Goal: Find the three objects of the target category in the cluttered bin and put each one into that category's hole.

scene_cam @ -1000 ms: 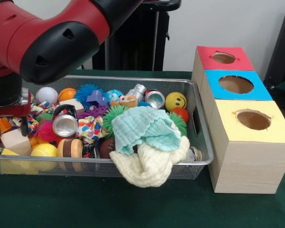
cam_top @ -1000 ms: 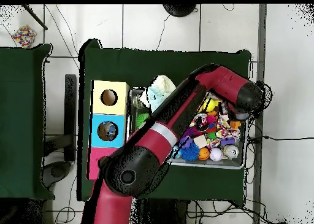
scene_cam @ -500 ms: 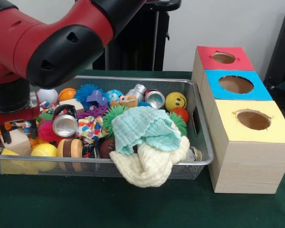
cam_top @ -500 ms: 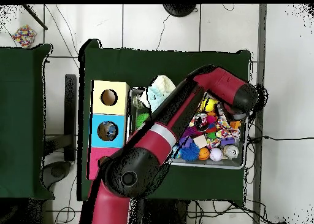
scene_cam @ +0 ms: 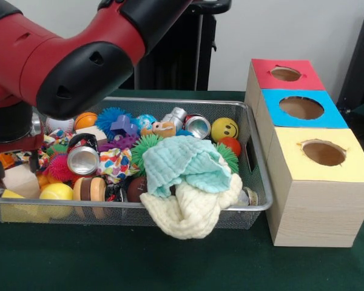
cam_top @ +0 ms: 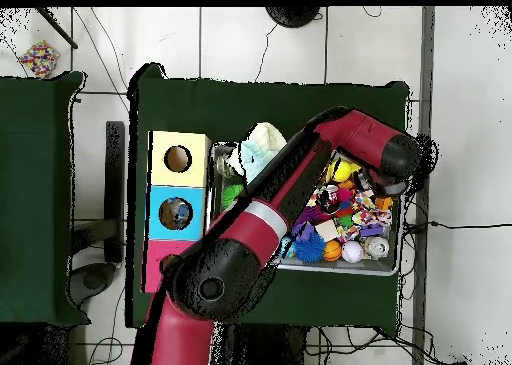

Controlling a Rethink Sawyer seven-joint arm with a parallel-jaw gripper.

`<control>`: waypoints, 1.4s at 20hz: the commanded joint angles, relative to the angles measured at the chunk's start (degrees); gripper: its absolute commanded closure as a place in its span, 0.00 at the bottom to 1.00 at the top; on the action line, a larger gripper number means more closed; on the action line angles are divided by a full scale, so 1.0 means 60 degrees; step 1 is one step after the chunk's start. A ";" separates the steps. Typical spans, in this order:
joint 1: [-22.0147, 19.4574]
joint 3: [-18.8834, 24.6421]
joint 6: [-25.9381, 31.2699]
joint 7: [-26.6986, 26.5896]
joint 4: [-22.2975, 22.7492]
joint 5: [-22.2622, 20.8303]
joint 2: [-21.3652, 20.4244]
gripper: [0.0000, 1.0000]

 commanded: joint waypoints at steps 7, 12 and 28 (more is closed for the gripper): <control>-0.0344 -0.0111 0.0110 -0.0561 -0.1725 -0.0383 0.0569 0.00; -0.0222 0.0184 0.0087 -0.0787 -0.1450 -0.0124 0.0462 0.00; -0.0327 -0.1033 0.0302 -0.0402 -0.1206 -0.1109 0.1233 0.00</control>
